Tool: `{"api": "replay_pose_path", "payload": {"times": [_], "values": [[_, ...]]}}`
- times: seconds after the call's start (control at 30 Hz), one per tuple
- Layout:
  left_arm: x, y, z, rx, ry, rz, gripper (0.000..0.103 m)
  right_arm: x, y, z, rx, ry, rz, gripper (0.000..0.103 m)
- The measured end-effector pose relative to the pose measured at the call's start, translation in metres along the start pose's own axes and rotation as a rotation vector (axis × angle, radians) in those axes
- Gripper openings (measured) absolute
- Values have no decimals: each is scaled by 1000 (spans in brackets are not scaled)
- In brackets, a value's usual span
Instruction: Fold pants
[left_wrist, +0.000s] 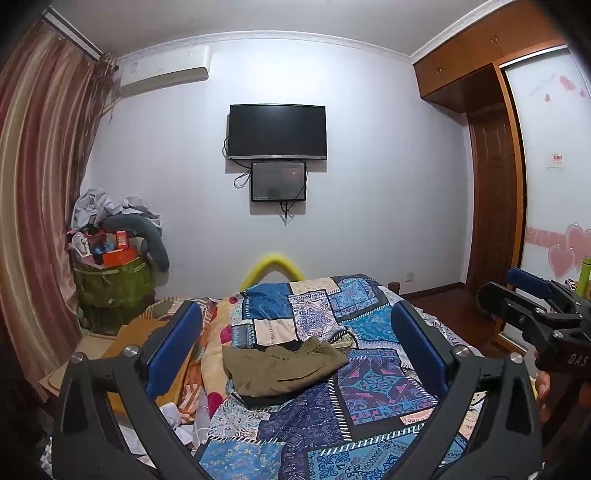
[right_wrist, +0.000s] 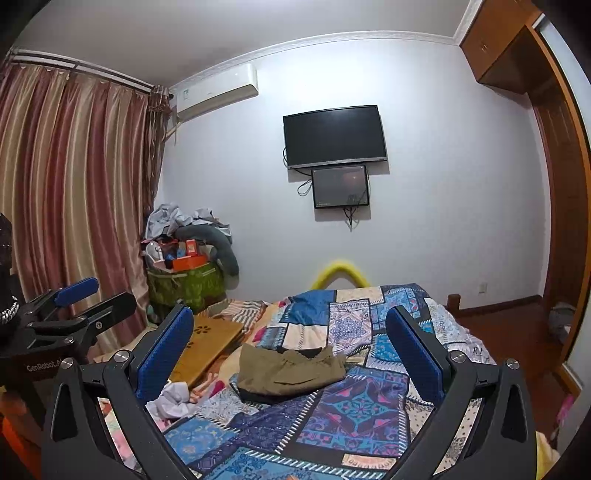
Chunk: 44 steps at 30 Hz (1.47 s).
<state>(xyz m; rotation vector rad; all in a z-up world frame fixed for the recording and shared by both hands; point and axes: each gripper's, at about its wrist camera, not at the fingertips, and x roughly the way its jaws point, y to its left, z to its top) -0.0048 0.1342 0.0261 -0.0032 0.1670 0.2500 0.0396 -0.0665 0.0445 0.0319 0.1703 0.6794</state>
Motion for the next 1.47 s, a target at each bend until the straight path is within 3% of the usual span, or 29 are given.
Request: {"api": "replay_pose_path", "payload": {"times": [1.47], "values": [[14,5,-4,-17,51,-46,103,3,2,0,1,17,0,103]]}}
